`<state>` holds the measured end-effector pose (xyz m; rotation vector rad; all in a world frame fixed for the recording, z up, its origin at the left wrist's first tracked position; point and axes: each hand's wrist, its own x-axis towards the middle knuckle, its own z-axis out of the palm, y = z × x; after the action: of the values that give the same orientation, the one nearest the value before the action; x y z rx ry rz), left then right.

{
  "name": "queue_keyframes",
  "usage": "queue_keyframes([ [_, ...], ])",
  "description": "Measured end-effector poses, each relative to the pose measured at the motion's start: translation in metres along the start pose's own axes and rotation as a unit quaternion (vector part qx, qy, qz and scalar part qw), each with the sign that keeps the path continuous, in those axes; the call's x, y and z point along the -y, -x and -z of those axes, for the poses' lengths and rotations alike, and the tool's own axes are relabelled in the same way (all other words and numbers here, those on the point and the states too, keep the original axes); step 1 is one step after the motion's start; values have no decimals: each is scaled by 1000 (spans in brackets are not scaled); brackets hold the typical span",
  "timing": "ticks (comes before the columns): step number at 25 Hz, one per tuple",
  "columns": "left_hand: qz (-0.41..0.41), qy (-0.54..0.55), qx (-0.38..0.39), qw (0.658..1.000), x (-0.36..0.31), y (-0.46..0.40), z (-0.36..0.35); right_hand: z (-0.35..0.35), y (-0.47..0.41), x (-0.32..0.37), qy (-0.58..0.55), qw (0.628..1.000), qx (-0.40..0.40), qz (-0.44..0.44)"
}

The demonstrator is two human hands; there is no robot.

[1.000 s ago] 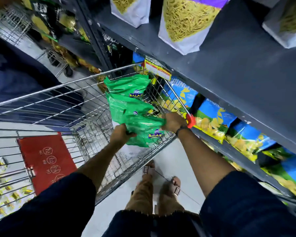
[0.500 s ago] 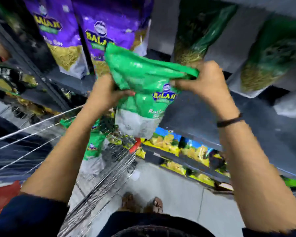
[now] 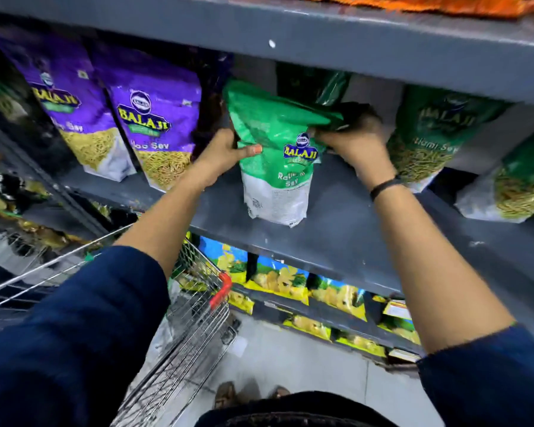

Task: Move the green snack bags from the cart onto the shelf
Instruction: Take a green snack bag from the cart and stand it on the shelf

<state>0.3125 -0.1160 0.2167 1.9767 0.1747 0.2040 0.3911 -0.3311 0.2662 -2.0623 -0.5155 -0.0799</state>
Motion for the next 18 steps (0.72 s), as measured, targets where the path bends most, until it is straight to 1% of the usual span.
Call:
queue_keyframes([
  [2, 38, 77, -25, 996, 3, 5, -11, -15, 20, -12, -157, 984, -84, -10],
  [3, 78, 137, -22, 987, 1, 9, -16, -30, 38, -20, -184, 974, -122, -51],
  [4, 107, 193, -12, 975, 5, 6, -20, -50, 58, -28, -215, 961, -133, -110],
  [5, 124, 224, -24, 966, 7, 7, -24, -69, 79, -31, -233, 949, -115, -176],
  [6, 125, 249, -37, 960, 14, 6, -29, -87, 95, -34, -240, 942, -73, -222],
  [7, 140, 253, -75, 954, 20, 7, -34, -98, 106, -34, -250, 940, -38, -230],
  [8, 156, 245, -123, 949, 29, 8, -36, -101, 108, -35, -267, 937, -26, -224],
  [9, 171, 226, -174, 943, 35, 10, -35, -97, 100, -37, -282, 933, -36, -220],
  [11, 184, 202, -226, 935, 37, 15, -36, -83, 79, -49, -292, 924, -59, -239],
  [12, 191, 194, -218, 937, 37, 16, -38, -79, 75, -56, -292, 920, -69, -251],
  [13, 199, 196, -192, 941, 35, 17, -42, -80, 79, -61, -292, 918, -67, -258],
  [15, 222, 201, -112, 947, 25, 21, -54, -85, 95, -60, -289, 921, -30, -260],
  [16, 221, 211, -89, 948, 22, 22, -62, -90, 96, -61, -300, 920, -20, -251],
  [17, 218, 224, -96, 945, 18, 22, -70, -92, 87, -63, -318, 913, -23, -253],
  [18, 209, 225, -131, 943, 18, 21, -79, -92, 75, -67, -338, 905, -22, -256],
])
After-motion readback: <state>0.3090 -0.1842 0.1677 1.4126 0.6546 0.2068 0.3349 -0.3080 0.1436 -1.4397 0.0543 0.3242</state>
